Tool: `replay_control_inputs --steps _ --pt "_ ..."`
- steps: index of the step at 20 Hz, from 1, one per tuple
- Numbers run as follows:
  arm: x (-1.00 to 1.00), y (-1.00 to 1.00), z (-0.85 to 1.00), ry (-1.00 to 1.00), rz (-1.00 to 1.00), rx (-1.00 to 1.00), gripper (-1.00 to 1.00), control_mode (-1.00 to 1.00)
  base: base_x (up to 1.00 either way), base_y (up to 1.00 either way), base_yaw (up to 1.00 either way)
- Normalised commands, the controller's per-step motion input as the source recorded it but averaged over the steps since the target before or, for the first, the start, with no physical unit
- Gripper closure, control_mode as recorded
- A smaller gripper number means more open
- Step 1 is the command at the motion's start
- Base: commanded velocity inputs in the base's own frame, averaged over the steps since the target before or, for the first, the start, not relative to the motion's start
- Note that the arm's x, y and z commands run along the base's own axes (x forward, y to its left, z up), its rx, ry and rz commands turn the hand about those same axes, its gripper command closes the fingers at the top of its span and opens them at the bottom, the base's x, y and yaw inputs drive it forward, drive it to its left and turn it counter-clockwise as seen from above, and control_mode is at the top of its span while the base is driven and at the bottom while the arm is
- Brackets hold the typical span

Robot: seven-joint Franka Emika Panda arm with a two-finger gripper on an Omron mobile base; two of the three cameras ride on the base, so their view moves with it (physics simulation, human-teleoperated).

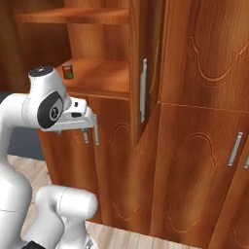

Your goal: Restock the canned food cabinet by taking the new fresh canned food from the counter and placing it in the cabinet. Then, take the old canned food from the cabinet and place it on the counter.

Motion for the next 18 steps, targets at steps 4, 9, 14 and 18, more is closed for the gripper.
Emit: replay_control_inputs --steps 4,9,14,18 --pt "0.00 0.00 0.00 0.00 0.00 0.00 -1.00 1.00 -0.39 -0.08 0.69" --pt "0.00 0.00 0.00 0.00 0.00 0.00 -1.00 1.00 -0.49 -0.04 0.94" --pt "0.00 0.00 0.00 0.00 0.00 0.00 -1.00 1.00 -0.36 0.00 1.00" --pt "0.00 0.00 0.00 0.00 0.00 0.00 -1.00 1.00 -0.23 0.00 1.00"
